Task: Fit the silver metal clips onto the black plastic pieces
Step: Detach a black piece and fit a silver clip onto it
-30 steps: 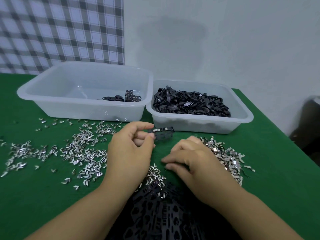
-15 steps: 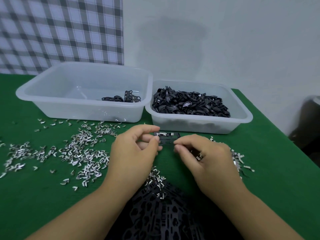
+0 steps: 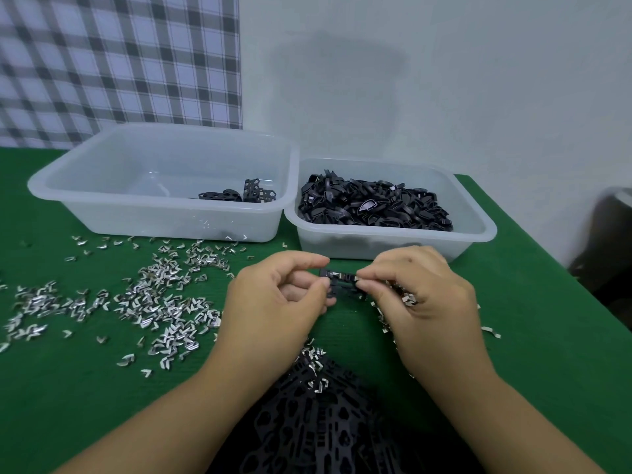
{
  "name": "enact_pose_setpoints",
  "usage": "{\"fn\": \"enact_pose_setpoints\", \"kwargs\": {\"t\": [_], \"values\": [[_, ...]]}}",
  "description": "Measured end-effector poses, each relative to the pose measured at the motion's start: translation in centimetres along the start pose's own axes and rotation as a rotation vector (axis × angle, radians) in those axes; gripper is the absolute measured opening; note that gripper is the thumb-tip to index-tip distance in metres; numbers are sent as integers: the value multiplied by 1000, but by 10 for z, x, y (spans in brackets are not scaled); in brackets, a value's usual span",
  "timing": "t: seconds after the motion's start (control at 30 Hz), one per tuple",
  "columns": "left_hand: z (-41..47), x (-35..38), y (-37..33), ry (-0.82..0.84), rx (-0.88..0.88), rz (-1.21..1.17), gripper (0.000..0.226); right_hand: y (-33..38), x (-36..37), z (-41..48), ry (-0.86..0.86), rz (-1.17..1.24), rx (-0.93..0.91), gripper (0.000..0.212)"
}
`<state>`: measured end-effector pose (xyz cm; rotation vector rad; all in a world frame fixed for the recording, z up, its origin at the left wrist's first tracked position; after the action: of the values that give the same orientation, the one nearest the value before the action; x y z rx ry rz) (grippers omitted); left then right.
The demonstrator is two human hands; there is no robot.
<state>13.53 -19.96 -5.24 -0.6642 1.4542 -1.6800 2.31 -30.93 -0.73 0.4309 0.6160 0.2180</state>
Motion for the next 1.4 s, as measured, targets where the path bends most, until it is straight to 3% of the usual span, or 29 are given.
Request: {"fn": "enact_pose_setpoints", "kwargs": {"t": [0.6,0.93,1.1,1.27,1.4], "values": [[-3,5,-7,53,65,17,27,6,6,2,50,-157,-69,8],[-2,6,-9,75,117,130,32,-20,24,-6,294,218,278,25],[-2,7,-6,88,64,30,20,-21,21,-6,276,195,299,25],[1,3,-7,54,105,100,19,-10,24,-1,296,173,236,25],[3,2,-2,62,58,65,17,-6,22,6,359,128,240,11]]}}
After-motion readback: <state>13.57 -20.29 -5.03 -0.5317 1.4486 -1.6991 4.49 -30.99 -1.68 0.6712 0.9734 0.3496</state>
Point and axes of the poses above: each hand's wrist, its own z-axis towards the middle knuckle, its own x-axis out of the palm, y = z × x, the point moved 8 cm from there along z, towards the middle knuckle, and after that the axes turned 2 degrees about z, right-handed, at the moved point
